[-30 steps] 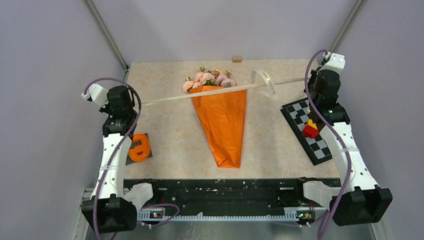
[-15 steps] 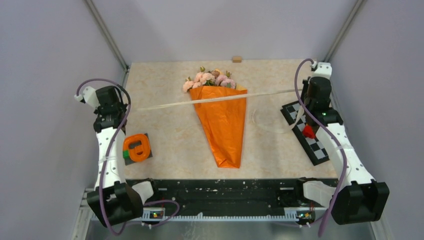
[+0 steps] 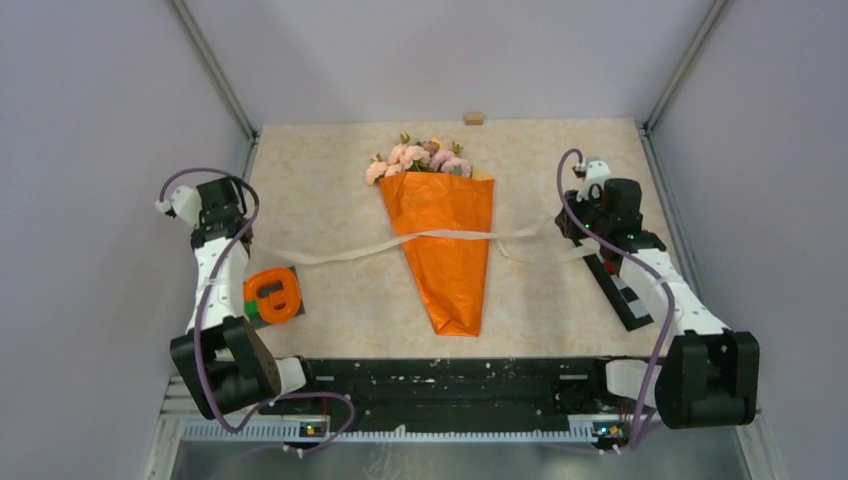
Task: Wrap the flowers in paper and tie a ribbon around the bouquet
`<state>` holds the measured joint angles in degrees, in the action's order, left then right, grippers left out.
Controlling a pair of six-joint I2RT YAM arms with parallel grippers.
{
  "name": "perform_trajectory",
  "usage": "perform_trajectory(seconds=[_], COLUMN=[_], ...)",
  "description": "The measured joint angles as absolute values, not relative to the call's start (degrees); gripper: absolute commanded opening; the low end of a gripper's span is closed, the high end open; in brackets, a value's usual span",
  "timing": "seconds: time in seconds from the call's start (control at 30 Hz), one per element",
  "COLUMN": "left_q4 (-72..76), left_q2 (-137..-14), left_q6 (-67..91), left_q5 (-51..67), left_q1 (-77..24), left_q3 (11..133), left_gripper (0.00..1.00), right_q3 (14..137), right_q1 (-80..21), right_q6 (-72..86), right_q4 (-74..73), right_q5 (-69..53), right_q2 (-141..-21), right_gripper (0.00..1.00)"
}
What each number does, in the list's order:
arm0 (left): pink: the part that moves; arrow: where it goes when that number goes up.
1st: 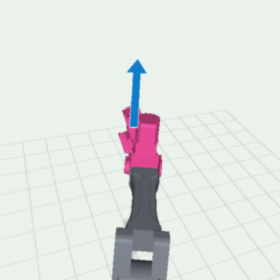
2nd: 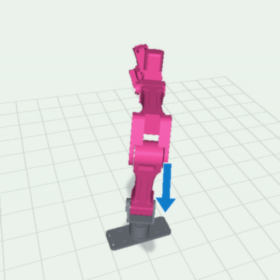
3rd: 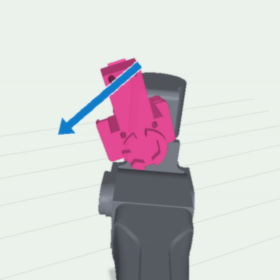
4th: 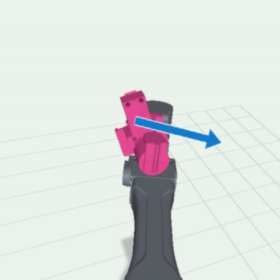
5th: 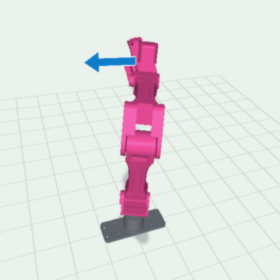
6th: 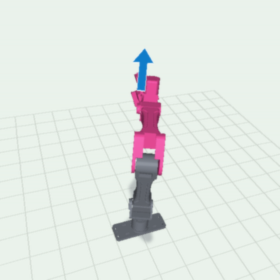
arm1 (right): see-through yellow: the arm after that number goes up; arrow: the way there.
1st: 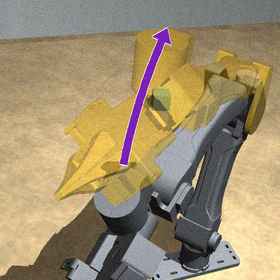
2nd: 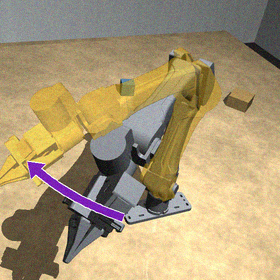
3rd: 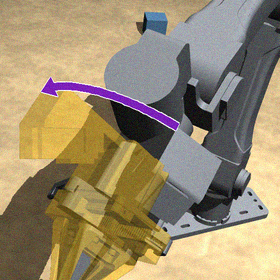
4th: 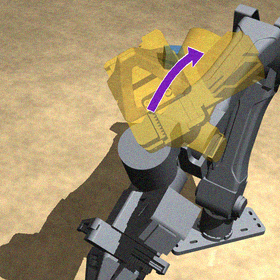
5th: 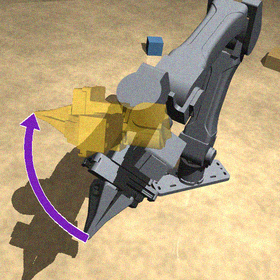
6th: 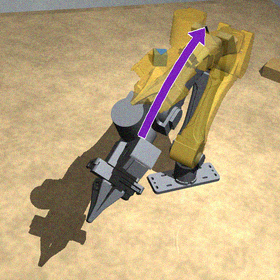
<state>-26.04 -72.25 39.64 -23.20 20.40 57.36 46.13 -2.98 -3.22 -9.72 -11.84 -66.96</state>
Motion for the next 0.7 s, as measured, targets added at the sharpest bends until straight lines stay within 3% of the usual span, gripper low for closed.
perform_trajectory(seconds=[0.03, 0.1, 0.13, 0.17, 0.27, 0.6, 0.7], left_q4=[-26.55, -27.83, -28.69, -29.61, -32.45, -37.6, -36.51], left_q2=[-73.03, -74.02, -74.35, -74.59, -74.76, -70.78, -68.18], left_q6=[40.03, 40.51, 40.75, 41.23, 42.5, 40.56, 37.17], left_q5=[-23.51, -24.18, -24.6, -25.02, -25.02, -18.52, -11.16], left_q1=[20.4, 20.4, 20.4, 20.43, 20.45, 19.64, 19.46], left_q3=[57.36, 57.36, 57.45, 57.69, 59.29, 64.49, 65.08], left_gripper=[0.16, 0.71, 0.92, 0.97, 0.99, 0.99, 0.99], right_q3=[45.12, 43.79, 43.42, 43.33, 43.29, 45.58, 45.76], right_q1=[-2.98, -2.98, -2.98, -2.98, -2.98, -2.98, -3.7], right_q6=[-2.98, -2.2, -1.96, -1.54, 0.21, 7.29, 9.65], right_q4=[-9.61, -9.76, -10.11, -10.52, -10.37, -9.61, -7.79], right_q5=[-13.91, -15.86, -16.23, -16.36, -16.08, -15.57, -16.69], right_q2=[-68.1, -69.67, -70.3, -70.65, -70.41, -67.0, -67.02], right_gripper=[0.46, 0.68, 0.75, 0.82, 0.91, 0.92, 0.93])
